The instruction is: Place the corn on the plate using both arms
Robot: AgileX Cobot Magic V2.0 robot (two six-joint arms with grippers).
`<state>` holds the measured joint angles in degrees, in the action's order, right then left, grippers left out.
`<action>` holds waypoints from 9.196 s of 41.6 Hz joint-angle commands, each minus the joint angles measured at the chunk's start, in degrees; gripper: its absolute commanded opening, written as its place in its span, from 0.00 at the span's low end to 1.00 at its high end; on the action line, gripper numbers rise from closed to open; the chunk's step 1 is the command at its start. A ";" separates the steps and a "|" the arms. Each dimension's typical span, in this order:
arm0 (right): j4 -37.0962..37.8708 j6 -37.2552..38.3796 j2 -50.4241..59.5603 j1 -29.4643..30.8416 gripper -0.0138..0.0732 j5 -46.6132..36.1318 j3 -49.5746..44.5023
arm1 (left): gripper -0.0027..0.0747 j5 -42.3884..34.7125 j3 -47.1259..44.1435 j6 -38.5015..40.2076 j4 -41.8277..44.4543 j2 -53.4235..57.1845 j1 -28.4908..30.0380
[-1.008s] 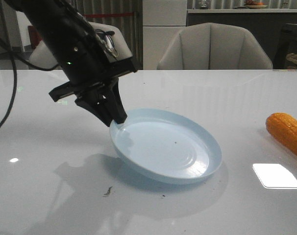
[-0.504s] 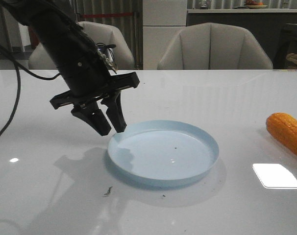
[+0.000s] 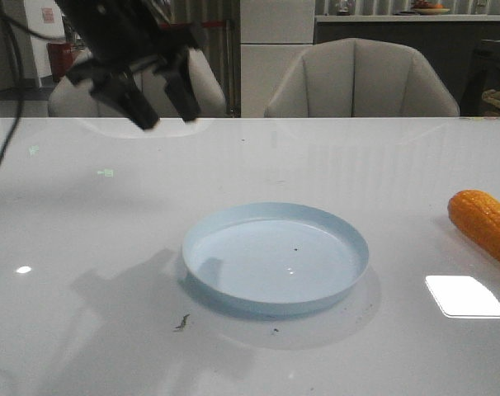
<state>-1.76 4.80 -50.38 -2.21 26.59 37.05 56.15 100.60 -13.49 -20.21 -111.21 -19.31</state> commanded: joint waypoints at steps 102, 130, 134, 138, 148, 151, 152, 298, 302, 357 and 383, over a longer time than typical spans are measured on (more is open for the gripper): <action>2.84 -5.90 -55.53 -19.52 0.52 15.89 59.80 | 0.61 -47.02 -58.65 -3.26 10.13 72.68 9.06; -0.86 -5.97 -68.16 -28.99 0.52 21.27 59.54 | 0.61 -47.02 -58.65 -3.26 10.13 72.68 9.06; -0.86 -5.97 -68.91 -28.99 0.57 22.50 59.54 | 0.61 -47.02 -58.65 -3.26 10.13 72.68 9.06; -0.97 -5.97 -68.95 -28.99 0.71 22.87 59.54 | 0.61 -47.02 -58.65 -3.26 10.13 72.68 9.06; -1.41 -5.97 -68.22 -28.99 0.86 23.41 59.84 | 0.61 -47.02 -58.65 -3.26 10.13 72.68 9.06; -0.35 -6.41 -67.24 -28.99 0.86 24.76 60.58 | 0.61 -47.02 -58.65 -3.26 10.13 72.68 9.06; 0.42 -6.41 -66.71 -28.93 0.86 25.04 60.96 | 0.60 -47.02 -58.65 -3.26 10.13 72.68 9.06; 0.52 -5.59 8.66 0.26 0.82 24.81 17.91 | 0.16 -58.30 -84.87 10.97 22.70 96.22 16.21; 0.52 -5.59 8.66 0.26 0.82 24.81 17.91 | 0.16 -58.44 -88.80 10.97 22.70 100.85 16.61; 1.76 -5.59 8.66 0.30 0.82 24.77 17.91 | 0.16 -53.62 -103.34 10.97 15.83 112.55 16.61; 0.00 -5.59 26.49 0.30 0.19 -13.44 -8.60 | 0.16 -53.62 -103.34 10.97 15.83 112.55 16.61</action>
<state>-1.52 -0.54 -26.79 -2.32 21.85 30.57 7.34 -0.63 -3.18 -3.74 0.38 -2.79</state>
